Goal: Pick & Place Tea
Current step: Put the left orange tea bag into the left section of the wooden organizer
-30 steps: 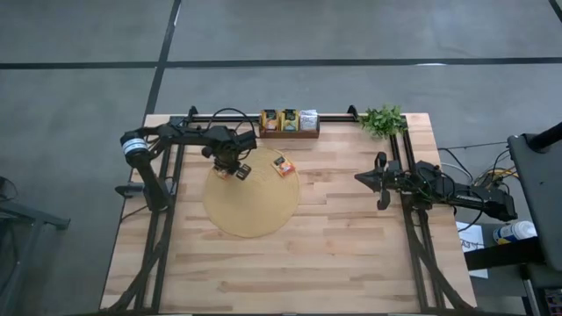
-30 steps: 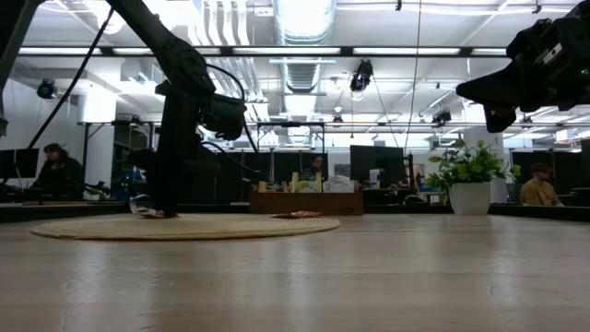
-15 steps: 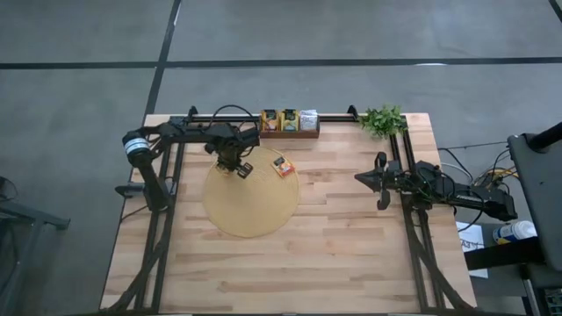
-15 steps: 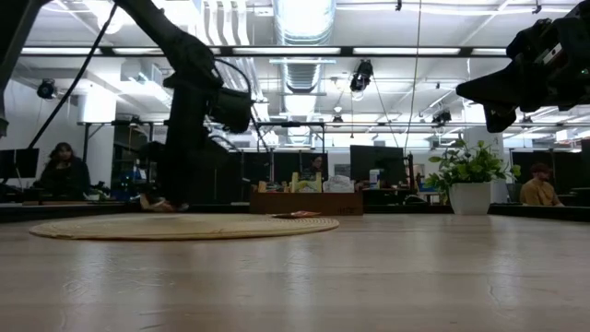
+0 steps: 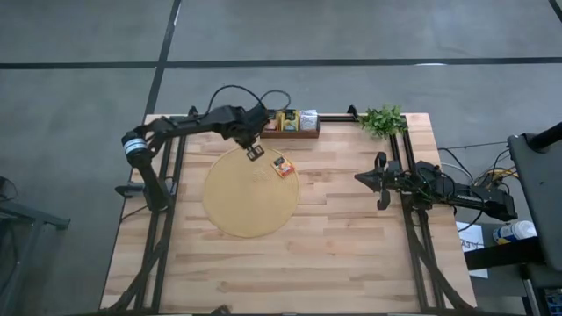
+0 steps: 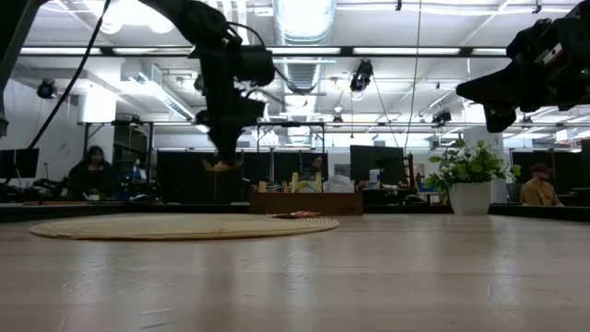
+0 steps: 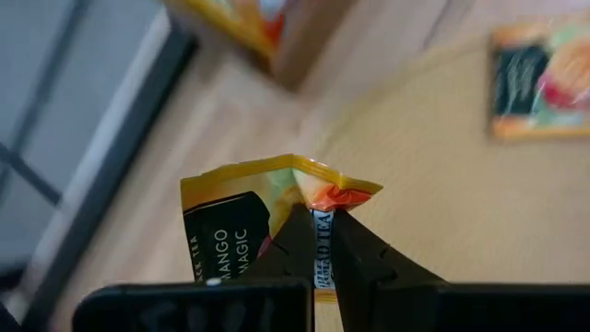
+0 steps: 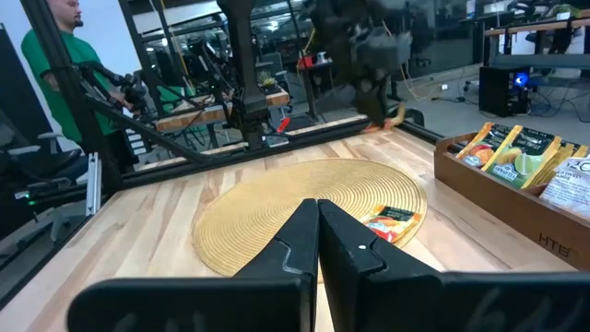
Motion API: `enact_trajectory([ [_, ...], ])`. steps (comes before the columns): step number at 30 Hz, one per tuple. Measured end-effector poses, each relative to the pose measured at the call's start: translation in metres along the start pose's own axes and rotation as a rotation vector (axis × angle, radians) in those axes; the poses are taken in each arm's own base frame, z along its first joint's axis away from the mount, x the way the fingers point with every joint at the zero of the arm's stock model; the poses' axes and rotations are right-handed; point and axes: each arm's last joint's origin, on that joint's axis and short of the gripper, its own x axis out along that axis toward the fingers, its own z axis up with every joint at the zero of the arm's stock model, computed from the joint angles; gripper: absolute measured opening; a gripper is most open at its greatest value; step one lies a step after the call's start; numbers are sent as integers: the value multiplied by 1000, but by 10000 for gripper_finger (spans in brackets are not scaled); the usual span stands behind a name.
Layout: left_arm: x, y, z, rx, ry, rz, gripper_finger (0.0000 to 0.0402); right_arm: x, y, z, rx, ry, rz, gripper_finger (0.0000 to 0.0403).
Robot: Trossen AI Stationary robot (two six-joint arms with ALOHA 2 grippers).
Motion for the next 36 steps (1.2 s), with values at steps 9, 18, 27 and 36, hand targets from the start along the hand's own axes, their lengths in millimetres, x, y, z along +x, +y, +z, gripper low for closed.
enact_trajectory([
  [9, -17, 5, 27, 262, -203, 103, 14, 0, 0, 0, 0, 0, 0, 9],
  [18, 5, 4, 47, 477, -200, 136, 14, 0, 0, 0, 0, 0, 0, 9],
  [27, 20, 2, 78, 523, -196, 201, 14, 0, 0, 0, 0, 0, 0, 9],
  [36, 47, -1, 81, 604, -138, 192, 14, 0, 0, 0, 0, 0, 0, 9],
])
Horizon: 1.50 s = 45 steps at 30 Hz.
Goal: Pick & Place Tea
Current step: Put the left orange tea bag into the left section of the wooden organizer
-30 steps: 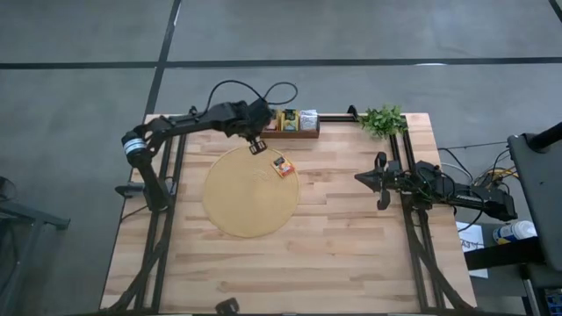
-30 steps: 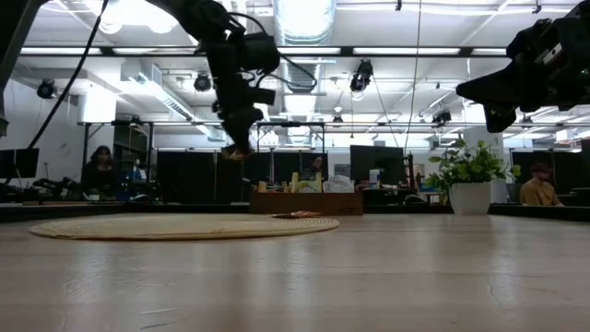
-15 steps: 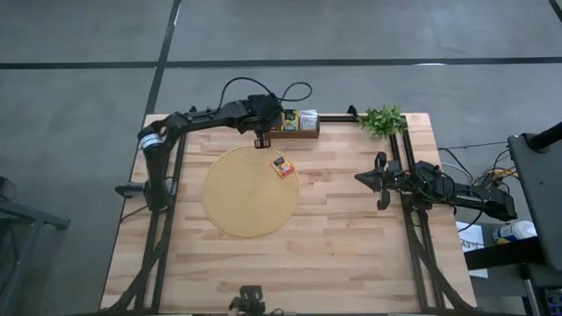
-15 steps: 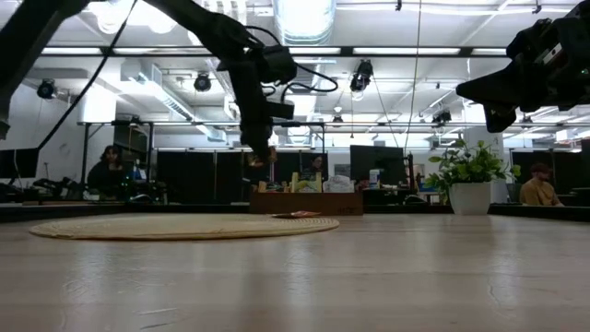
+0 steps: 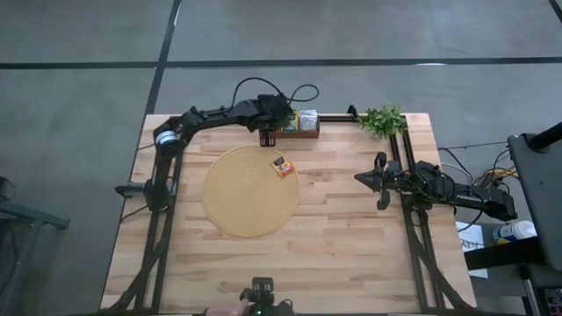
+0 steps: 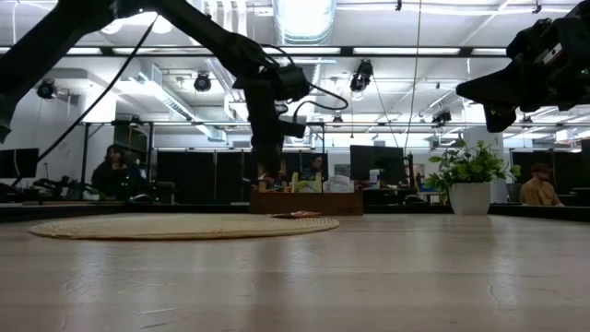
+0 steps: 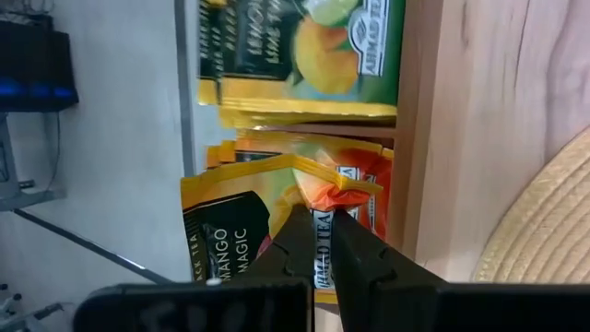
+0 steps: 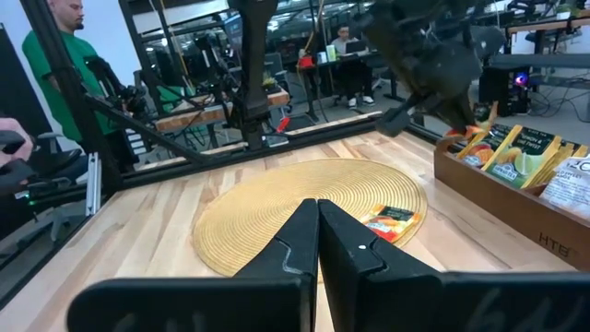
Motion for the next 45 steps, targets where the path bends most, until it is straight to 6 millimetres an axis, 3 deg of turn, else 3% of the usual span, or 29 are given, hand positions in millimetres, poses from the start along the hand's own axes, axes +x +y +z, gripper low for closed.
enact_trajectory([
  [14, 13, 10, -5, -37, -13, 9, 14, 0, 0, 0, 0, 1, 0, 9],
  [32, 15, 14, -4, -66, -45, 21, 55, 0, 0, 0, 0, 0, 0, 9],
  [39, 16, 12, -5, -85, -51, -33, 131, 0, 0, 0, 0, 0, 0, 9],
  [45, 16, 15, -8, -69, 10, 51, 209, 0, 0, 0, 0, 0, 0, 9],
])
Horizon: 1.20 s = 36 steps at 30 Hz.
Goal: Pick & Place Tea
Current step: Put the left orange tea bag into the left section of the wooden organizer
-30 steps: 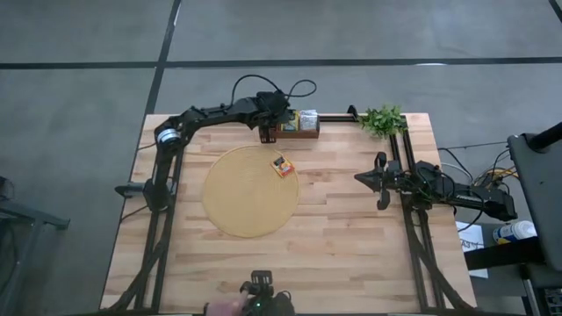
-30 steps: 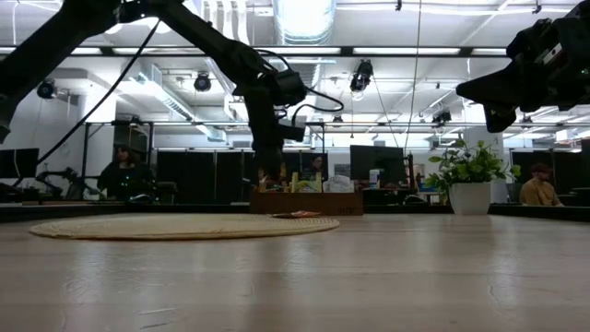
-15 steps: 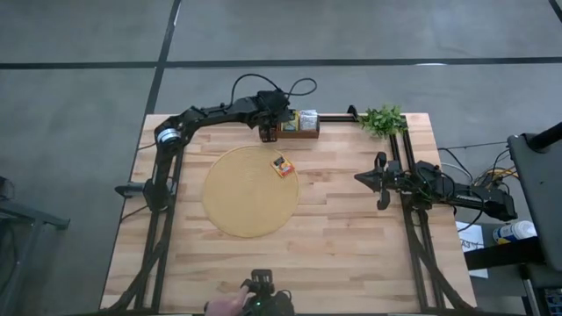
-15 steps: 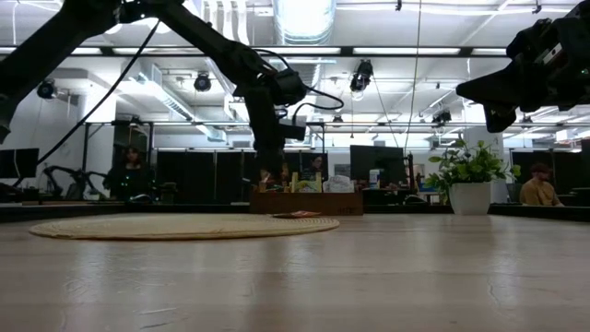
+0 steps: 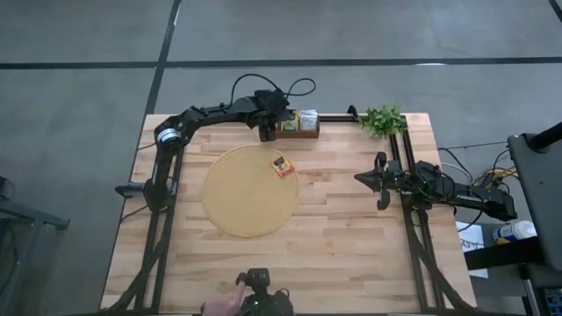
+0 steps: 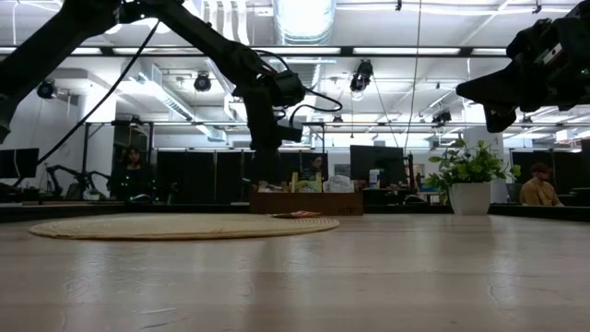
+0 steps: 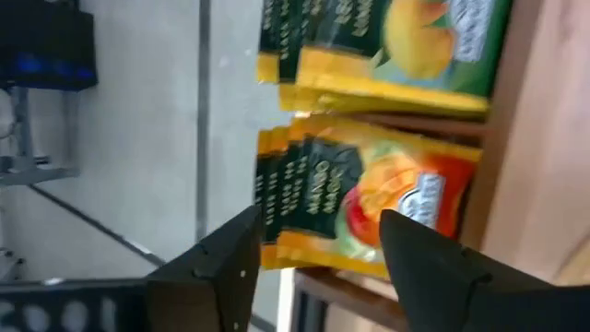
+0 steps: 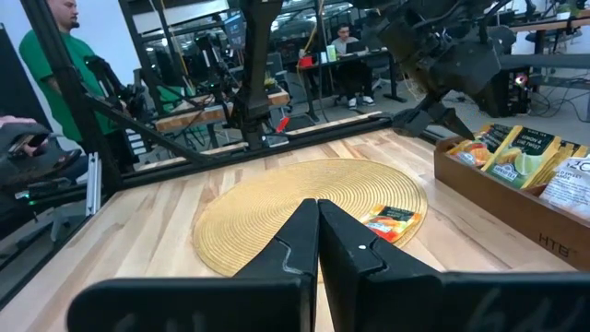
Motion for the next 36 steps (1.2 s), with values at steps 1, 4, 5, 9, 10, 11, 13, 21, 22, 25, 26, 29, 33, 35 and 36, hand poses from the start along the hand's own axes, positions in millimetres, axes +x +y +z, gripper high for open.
enact_trajectory([
  [1, 0, 0, 0, 11, 7, 11, 218, 0, 0, 0, 0, 1, 0, 9],
  [4, 0, 1, 0, 28, 21, 34, 233, 0, 0, 0, 0, 1, 0, 9],
  [5, 0, 2, 0, 27, 20, 36, 234, 0, 0, 0, 0, 0, 0, 9],
  [9, 0, 1, 1, 16, -6, 7, 236, 0, 0, 0, 0, 1, 0, 9],
  [10, 0, 0, 1, 15, -12, -5, 236, 0, 0, 0, 0, 0, 0, 9],
  [11, 1, 0, 1, 16, -13, -11, 236, 0, 0, 0, 0, 1, 0, 9],
  [13, 6, -2, 1, 17, -12, -17, 236, 0, 0, 0, 0, 1, 0, 9],
  [21, 30, -7, -2, 28, 34, -3, 236, 0, 0, 0, 0, 1, 0, 9],
  [22, 32, -7, -2, 27, 45, 13, 236, 0, 0, 0, 0, 1, 0, 9],
  [25, 36, -8, -2, 28, 61, 46, 236, 0, 0, 0, 0, 1, 0, 9],
  [26, 36, -7, -2, 30, 59, 48, 236, 0, 0, 0, 0, 1, 0, 9],
  [29, 37, -6, -1, 32, 53, 58, 236, 0, 0, 0, 0, 1, 0, 9],
  [33, 34, -5, 2, 21, 60, 86, 236, 0, 0, 0, 0, 1, 0, 9],
  [35, 30, -3, 5, 2, 63, 97, 236, 0, 0, 0, 0, 1, 0, 9],
  [36, 27, -2, 6, -6, 68, 99, 236, 0, 0, 0, 0, 1, 0, 9],
])
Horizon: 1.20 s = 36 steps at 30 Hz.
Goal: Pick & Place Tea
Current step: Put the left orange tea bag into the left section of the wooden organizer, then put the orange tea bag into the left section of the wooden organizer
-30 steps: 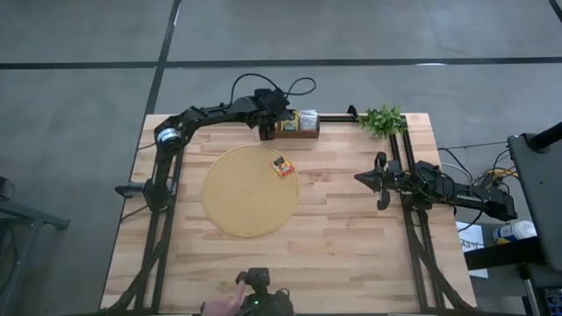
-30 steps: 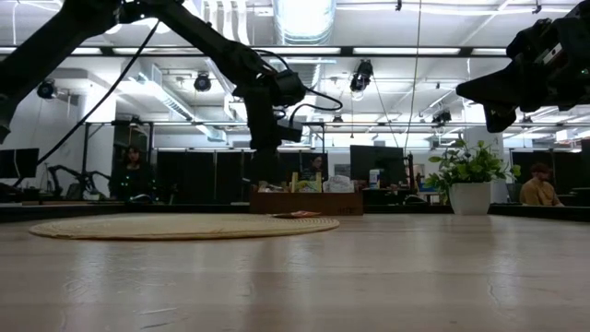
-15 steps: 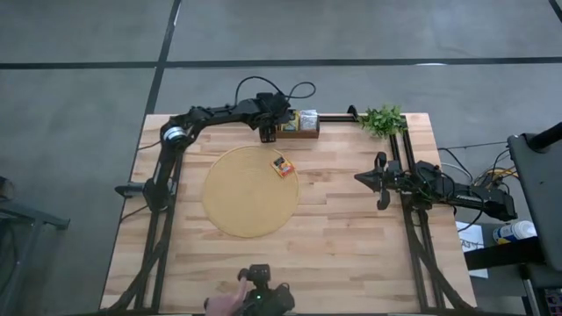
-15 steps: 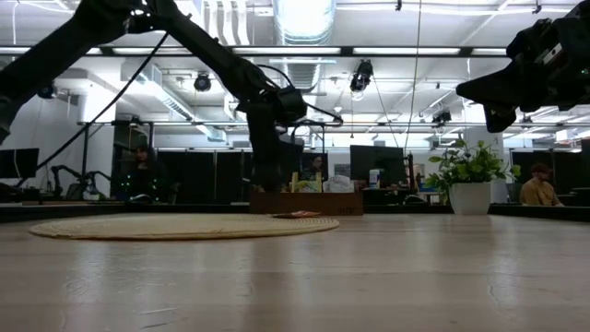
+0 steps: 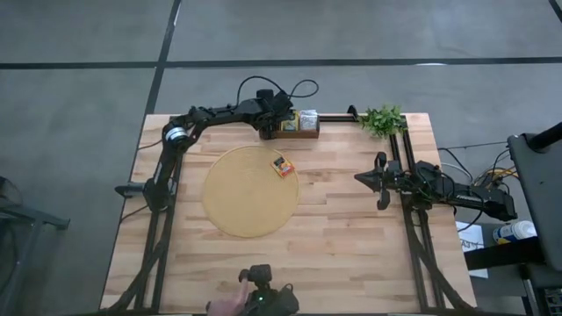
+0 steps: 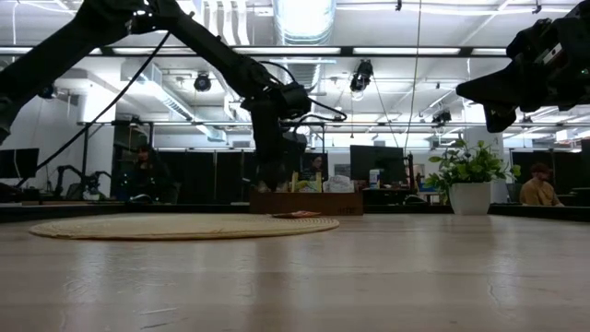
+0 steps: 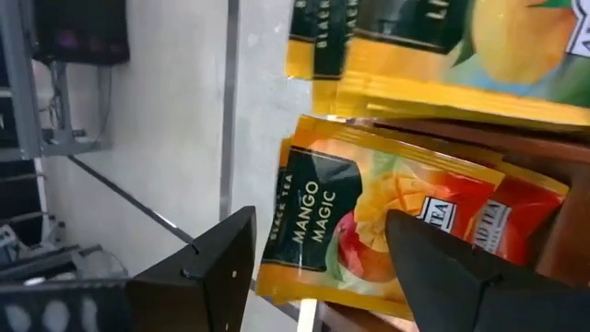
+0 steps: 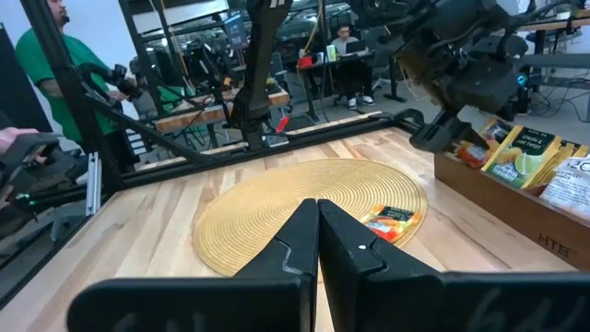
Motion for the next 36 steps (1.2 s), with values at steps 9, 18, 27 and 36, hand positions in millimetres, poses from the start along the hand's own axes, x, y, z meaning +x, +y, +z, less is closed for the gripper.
enact_trajectory([
  [9, -29, 9, 16, -51, -6, -19, 236, 0, 0, 0, 0, 0, 0, 9],
  [18, -77, 18, 31, -244, 3, -66, 236, 0, 0, 0, 0, -1, 0, 9],
  [27, -134, -8, 46, -459, 8, -276, 236, 0, 0, 0, 0, -1, 0, 9],
  [36, -145, -48, 52, -622, 81, -468, 235, 0, 0, 0, 0, -1, 0, 9],
])
